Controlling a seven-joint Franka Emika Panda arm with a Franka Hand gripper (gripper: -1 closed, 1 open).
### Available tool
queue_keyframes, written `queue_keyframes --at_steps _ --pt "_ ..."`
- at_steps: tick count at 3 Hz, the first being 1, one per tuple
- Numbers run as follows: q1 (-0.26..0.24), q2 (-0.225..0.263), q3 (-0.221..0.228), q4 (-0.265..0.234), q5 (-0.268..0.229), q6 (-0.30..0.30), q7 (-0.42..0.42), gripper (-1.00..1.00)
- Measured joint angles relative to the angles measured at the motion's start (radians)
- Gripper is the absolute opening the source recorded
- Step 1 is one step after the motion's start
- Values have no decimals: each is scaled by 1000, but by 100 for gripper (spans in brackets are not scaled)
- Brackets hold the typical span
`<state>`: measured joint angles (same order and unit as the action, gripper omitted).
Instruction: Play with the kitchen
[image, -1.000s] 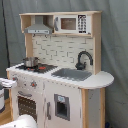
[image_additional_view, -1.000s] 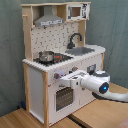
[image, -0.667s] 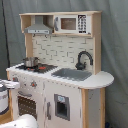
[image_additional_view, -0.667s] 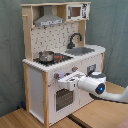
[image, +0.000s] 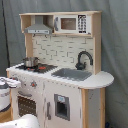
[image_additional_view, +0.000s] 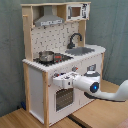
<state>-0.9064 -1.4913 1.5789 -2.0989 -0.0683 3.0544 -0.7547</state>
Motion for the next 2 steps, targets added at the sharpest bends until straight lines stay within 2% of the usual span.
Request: queue_keyframes --at_steps 1,2 --pt "0 0 0 0 0 0 0 -100" --pt "11 1 -4 5 1 -9 14 -100"
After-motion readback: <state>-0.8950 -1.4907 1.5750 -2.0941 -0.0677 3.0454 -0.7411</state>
